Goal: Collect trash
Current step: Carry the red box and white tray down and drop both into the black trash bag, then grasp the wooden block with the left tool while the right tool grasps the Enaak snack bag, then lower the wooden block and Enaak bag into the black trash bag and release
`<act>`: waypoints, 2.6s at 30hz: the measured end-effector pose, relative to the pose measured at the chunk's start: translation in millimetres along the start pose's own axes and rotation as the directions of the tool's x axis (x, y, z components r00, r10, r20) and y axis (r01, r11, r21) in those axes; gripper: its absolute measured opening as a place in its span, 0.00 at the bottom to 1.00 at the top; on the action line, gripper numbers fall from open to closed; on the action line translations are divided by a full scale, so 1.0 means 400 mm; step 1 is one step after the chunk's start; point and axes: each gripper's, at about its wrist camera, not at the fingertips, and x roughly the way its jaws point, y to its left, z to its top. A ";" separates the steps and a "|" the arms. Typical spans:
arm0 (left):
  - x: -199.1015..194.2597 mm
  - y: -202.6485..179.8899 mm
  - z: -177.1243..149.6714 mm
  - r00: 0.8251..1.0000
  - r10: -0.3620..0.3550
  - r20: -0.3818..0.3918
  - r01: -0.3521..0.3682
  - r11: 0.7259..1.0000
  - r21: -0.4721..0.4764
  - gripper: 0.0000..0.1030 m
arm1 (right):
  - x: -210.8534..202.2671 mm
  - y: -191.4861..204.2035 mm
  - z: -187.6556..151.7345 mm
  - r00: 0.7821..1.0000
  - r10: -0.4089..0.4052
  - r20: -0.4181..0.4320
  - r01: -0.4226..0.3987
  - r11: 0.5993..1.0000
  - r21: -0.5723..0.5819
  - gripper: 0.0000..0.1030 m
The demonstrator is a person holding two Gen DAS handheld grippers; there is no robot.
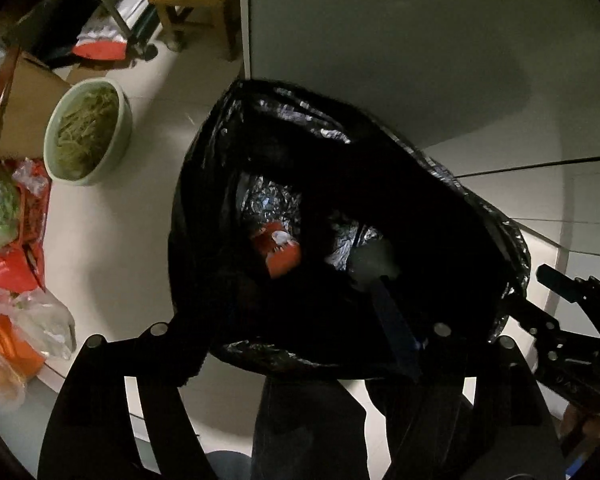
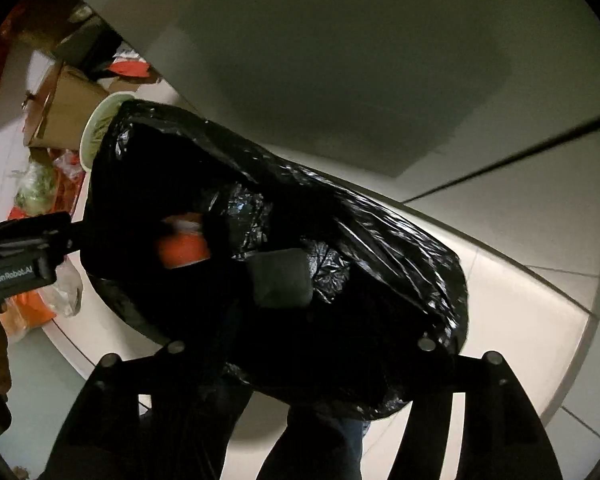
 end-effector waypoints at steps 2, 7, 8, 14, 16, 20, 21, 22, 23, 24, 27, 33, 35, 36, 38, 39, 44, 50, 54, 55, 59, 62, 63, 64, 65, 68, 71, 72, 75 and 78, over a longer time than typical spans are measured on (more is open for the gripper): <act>-0.039 -0.004 -0.002 0.999 -0.017 0.034 0.016 1.000 0.015 0.71 | -0.078 -0.019 -0.008 0.999 0.011 0.043 -0.011 1.000 0.005 0.61; -0.275 -0.052 -0.016 0.978 -0.074 0.195 0.064 0.996 0.061 0.80 | -0.386 -0.026 -0.032 0.962 0.085 0.260 -0.076 0.996 -0.042 0.67; -0.343 -0.065 -0.020 0.965 -0.084 0.247 0.067 0.995 0.076 0.82 | -0.493 -0.029 -0.041 0.934 0.109 0.340 -0.095 0.994 -0.058 0.72; -0.613 -0.131 -0.029 0.870 -0.119 0.478 0.075 0.991 0.109 0.85 | -0.876 -0.052 -0.082 0.694 0.057 0.718 -0.022 0.998 -0.058 0.95; -0.667 -0.152 -0.013 0.841 -0.140 0.522 0.098 0.989 0.108 0.85 | -0.918 -0.066 -0.061 0.625 -0.016 0.780 0.043 0.999 -0.014 0.95; -0.732 -0.184 0.024 0.798 -0.171 0.578 0.124 0.985 0.121 0.85 | -0.902 -0.110 0.008 0.632 -0.055 0.773 0.034 0.998 0.043 0.95; -0.743 -0.199 0.033 0.794 -0.165 0.586 0.114 0.986 0.123 0.85 | -0.884 -0.119 0.024 0.648 -0.062 0.759 0.027 0.998 0.058 0.95; -0.751 -0.210 0.040 0.789 -0.164 0.593 0.107 0.986 0.130 0.85 | -0.873 -0.131 0.034 0.660 -0.064 0.749 0.020 0.998 0.068 0.95; -0.760 -0.218 0.049 0.782 -0.170 0.599 0.104 0.984 0.143 0.85 | -0.854 -0.146 0.052 0.678 -0.073 0.731 0.012 0.996 0.087 0.95; -0.768 -0.229 0.057 0.779 -0.169 0.604 0.098 0.984 0.149 0.85 | -0.825 -0.138 0.070 0.688 -0.070 0.722 0.001 0.995 0.096 0.95; -0.784 -0.252 0.074 0.774 -0.163 0.612 0.083 0.984 0.156 0.85 | -0.773 -0.169 0.114 0.727 -0.077 0.682 -0.032 0.989 0.145 0.95; -0.800 -0.279 0.101 0.771 -0.156 0.618 0.070 0.985 0.160 0.85 | -0.735 -0.195 0.158 0.737 -0.073 0.672 -0.044 0.987 0.156 0.92; -0.805 -0.286 0.107 0.765 -0.161 0.624 0.070 0.983 0.168 0.85 | -0.739 -0.184 0.162 0.730 -0.060 0.681 -0.028 0.993 0.118 0.69; -0.808 -0.291 0.112 0.762 -0.166 0.626 0.073 0.983 0.171 0.85 | -0.742 -0.176 0.160 0.737 -0.041 0.674 -0.035 0.994 0.099 0.65; -0.814 -0.302 0.125 0.754 -0.180 0.632 0.086 0.981 0.176 0.85 | -0.749 -0.177 0.157 0.740 -0.012 0.672 -0.057 0.995 0.081 0.55; -0.816 -0.308 0.132 0.751 -0.187 0.634 0.093 0.979 0.179 0.85 | -0.755 -0.179 0.148 0.741 -0.003 0.671 -0.066 0.995 0.077 0.52; -0.817 -0.368 0.182 0.733 -0.195 0.651 0.083 0.976 0.199 0.85 | -0.811 -0.207 0.095 0.725 0.016 0.688 -0.106 0.991 0.088 0.49; -0.794 -0.431 0.254 0.718 -0.111 0.688 -0.013 0.985 0.173 0.85 | -0.846 -0.232 0.046 0.716 0.018 0.697 -0.132 0.985 0.110 0.49; -0.771 -0.438 0.288 0.740 -0.079 0.668 -0.029 0.988 0.149 0.63 | -0.854 -0.245 0.030 0.710 0.021 0.704 -0.141 0.984 0.112 0.49; -0.761 -0.438 0.299 0.757 -0.079 0.649 -0.025 0.988 0.150 0.51 | -0.855 -0.249 0.028 0.709 0.023 0.705 -0.144 0.983 0.113 0.49; -0.753 -0.433 0.303 0.761 -0.093 0.642 -0.006 0.989 0.151 0.45 | -0.859 -0.262 0.021 0.707 0.022 0.707 -0.149 0.982 0.118 0.49; -0.767 -0.422 0.293 0.750 -0.127 0.649 0.034 0.988 0.153 0.44 | -0.867 -0.266 0.020 0.702 0.028 0.712 -0.153 0.982 0.112 0.49; -0.772 -0.421 0.289 0.749 -0.133 0.649 0.037 0.987 0.160 0.43 | -0.872 -0.263 0.022 0.699 0.033 0.715 -0.154 0.982 0.105 0.49; -0.780 -0.419 0.282 0.750 -0.143 0.646 0.040 0.984 0.171 0.43 | -0.876 -0.261 0.024 0.697 0.039 0.716 -0.156 0.983 0.099 0.49; -0.787 -0.417 0.276 0.749 -0.146 0.646 0.041 0.984 0.176 0.43 | -0.880 -0.257 0.024 0.695 0.044 0.718 -0.158 0.983 0.093 0.49; -0.826 -0.400 0.233 0.736 -0.180 0.652 0.060 0.978 0.202 0.42 | -0.896 -0.234 0.027 0.686 0.071 0.724 -0.159 0.986 0.054 0.49; -0.858 -0.380 0.185 0.727 -0.203 0.656 0.063 0.971 0.230 0.42 | -0.906 -0.202 0.025 0.688 0.116 0.716 -0.168 0.986 0.002 0.49; -0.869 -0.371 0.165 0.725 -0.214 0.655 0.069 0.968 0.240 0.42 | -0.907 -0.191 0.023 0.690 0.131 0.712 -0.173 0.985 -0.014 0.49; -0.888 -0.335 0.106 0.736 -0.233 0.636 0.085 0.963 0.254 0.42 | -0.905 -0.147 0.008 0.709 0.190 0.680 -0.184 0.980 -0.081 0.49; -0.876 -0.292 0.046 0.769 -0.231 0.596 0.098 0.964 0.247 0.42 | -0.882 -0.101 -0.017 0.747 0.241 0.620 -0.193 0.970 -0.145 0.49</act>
